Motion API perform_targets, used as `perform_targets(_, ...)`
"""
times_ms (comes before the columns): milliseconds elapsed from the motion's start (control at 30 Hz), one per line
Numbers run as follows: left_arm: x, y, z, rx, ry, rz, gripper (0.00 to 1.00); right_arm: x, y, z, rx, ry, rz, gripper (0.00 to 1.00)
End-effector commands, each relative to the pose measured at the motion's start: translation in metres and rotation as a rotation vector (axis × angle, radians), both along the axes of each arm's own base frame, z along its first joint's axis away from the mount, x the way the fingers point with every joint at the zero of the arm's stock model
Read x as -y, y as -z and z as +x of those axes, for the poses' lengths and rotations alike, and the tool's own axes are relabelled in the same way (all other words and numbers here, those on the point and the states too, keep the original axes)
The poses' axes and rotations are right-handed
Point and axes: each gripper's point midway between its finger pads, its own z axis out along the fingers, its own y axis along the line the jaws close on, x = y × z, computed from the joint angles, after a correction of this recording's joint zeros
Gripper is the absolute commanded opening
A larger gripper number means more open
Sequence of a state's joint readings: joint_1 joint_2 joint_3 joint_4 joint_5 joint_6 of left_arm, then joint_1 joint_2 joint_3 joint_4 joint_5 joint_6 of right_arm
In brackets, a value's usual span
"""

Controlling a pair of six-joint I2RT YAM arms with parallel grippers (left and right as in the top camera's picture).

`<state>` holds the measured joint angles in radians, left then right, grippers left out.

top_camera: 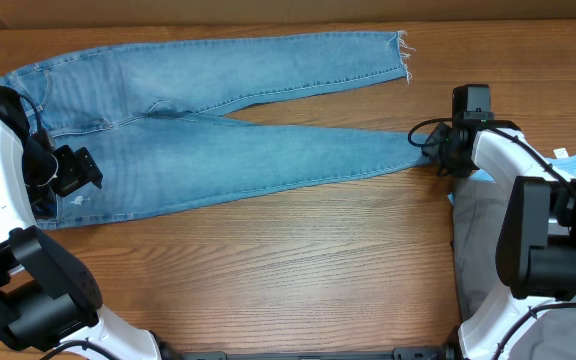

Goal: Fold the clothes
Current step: 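Pull the lower hem rightward with the right gripper to straighten the leg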

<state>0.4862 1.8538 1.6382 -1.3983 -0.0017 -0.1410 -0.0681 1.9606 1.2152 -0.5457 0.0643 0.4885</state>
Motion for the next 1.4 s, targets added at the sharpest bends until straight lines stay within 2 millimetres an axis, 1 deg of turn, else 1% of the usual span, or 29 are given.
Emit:
perform_targets(0, 0.0, 0.003, -0.001, -0.014, -0.012, 0.0, 0.96, 0.006, 0.005, 0.002, -0.006, 0.014, -0.011, 0.1)
perform_targets(33, 0.0, 0.003, -0.001, -0.014, -0.01, 0.0, 0.96, 0.006, -0.002, 0.008, 0.008, 0.014, -0.009, 0.05)
perform_targets(67, 0.0, 0.003, -0.001, -0.014, -0.01, 0.0, 0.96, 0.006, -0.012, 0.013, 0.025, 0.012, -0.011, 0.04)
perform_targets(100, 0.0, 0.003, -0.001, -0.014, -0.01, 0.0, 0.96, 0.007, -0.024, 0.019, 0.041, 0.008, -0.013, 0.04)
perform_targets(133, 0.0, 0.003, -0.001, -0.014, -0.01, -0.001, 0.96, 0.005, -0.041, 0.028, 0.07, -0.009, -0.007, 0.04)
perform_targets(167, 0.0, 0.003, -0.001, -0.014, -0.01, 0.0, 0.96, 0.001, -0.053, 0.035, 0.094, -0.033, 0.006, 0.04)
perform_targets(233, 0.0, 0.003, -0.001, -0.013, -0.01, 0.0, 0.96, -0.015, -0.086, 0.052, 0.167, -0.127, 0.059, 0.04)
perform_targets(367, 0.0, 0.003, -0.001, -0.013, -0.01, 0.0, 0.96, -0.059, -0.158, 0.084, 0.373, -0.35, 0.21, 0.04)
perform_targets(400, 0.0, 0.003, -0.001, -0.014, -0.01, 0.0, 0.96, -0.068, -0.175, 0.09, 0.426, -0.403, 0.238, 0.04)
perform_targets(433, 0.0, 0.003, -0.001, -0.014, -0.01, 0.0, 0.96, -0.071, -0.186, 0.094, 0.462, -0.439, 0.239, 0.04)
perform_targets(467, 0.0, 0.003, -0.001, -0.015, -0.01, -0.001, 0.96, -0.067, -0.188, 0.096, 0.466, -0.435, 0.205, 0.04)
perform_targets(500, 0.0, 0.003, -0.001, -0.016, -0.01, -0.001, 0.96, -0.054, -0.182, 0.096, 0.44, -0.394, 0.148, 0.04)
perform_targets(567, 0.001, 0.003, -0.002, -0.018, -0.01, -0.002, 0.96, -0.027, -0.157, 0.087, 0.337, -0.292, 0.049, 0.04)
perform_targets(600, 0.001, 0.003, -0.002, -0.02, -0.007, -0.003, 0.96, -0.018, -0.144, 0.079, 0.277, -0.264, 0.017, 0.04)
perform_targets(633, 0.001, 0.003, -0.002, -0.02, -0.002, -0.004, 0.96, -0.013, -0.134, 0.073, 0.229, -0.252, 0.005, 0.04)
perform_targets(833, 0.0, 0.003, -0.001, -0.014, -0.002, -0.002, 0.96, -0.003, -0.089, 0.033, 0.005, -0.224, -0.021, 0.04)
perform_targets(967, 0.002, 0.002, -0.004, -0.026, -0.002, -0.007, 0.96, -0.005, -0.064, -0.001, -0.138, -0.223, 0.006, 0.04)
perform_targets(1033, 0.003, 0.002, -0.005, -0.032, -0.003, -0.01, 0.95, -0.007, -0.056, -0.022, -0.22, -0.224, 0.022, 0.04)
perform_targets(1133, 0.003, 0.002, -0.006, -0.035, -0.003, -0.011, 0.95, -0.01, -0.054, -0.051, -0.335, -0.224, 0.045, 0.04)
perform_targets(1167, 0.003, 0.002, -0.006, -0.035, -0.003, -0.011, 0.95, -0.01, -0.054, -0.06, -0.37, -0.224, 0.052, 0.06)
perform_targets(1200, 0.003, 0.002, -0.006, -0.035, -0.003, -0.011, 0.95, -0.011, -0.055, -0.067, -0.399, -0.224, 0.055, 0.16)
perform_targets(1233, 0.003, 0.002, -0.006, -0.035, -0.003, -0.011, 0.95, -0.01, -0.055, -0.073, -0.425, -0.223, 0.053, 0.34)
perform_targets(1267, 0.002, 0.002, -0.006, -0.034, -0.003, -0.01, 0.95, -0.008, -0.056, -0.076, -0.439, -0.221, 0.043, 0.46)
perform_targets(1300, 0.002, 0.002, -0.006, -0.035, -0.003, -0.008, 0.95, -0.006, -0.056, -0.078, -0.446, -0.219, 0.033, 0.52)
perform_targets(1333, 0.001, 0.002, -0.006, -0.036, -0.003, -0.003, 0.95, -0.004, -0.056, -0.078, -0.448, -0.213, 0.024, 0.62)
perform_targets(1367, -0.001, 0.002, -0.007, -0.042, -0.005, 0.008, 0.95, -0.002, -0.056, -0.077, -0.444, -0.204, 0.016, 0.75)
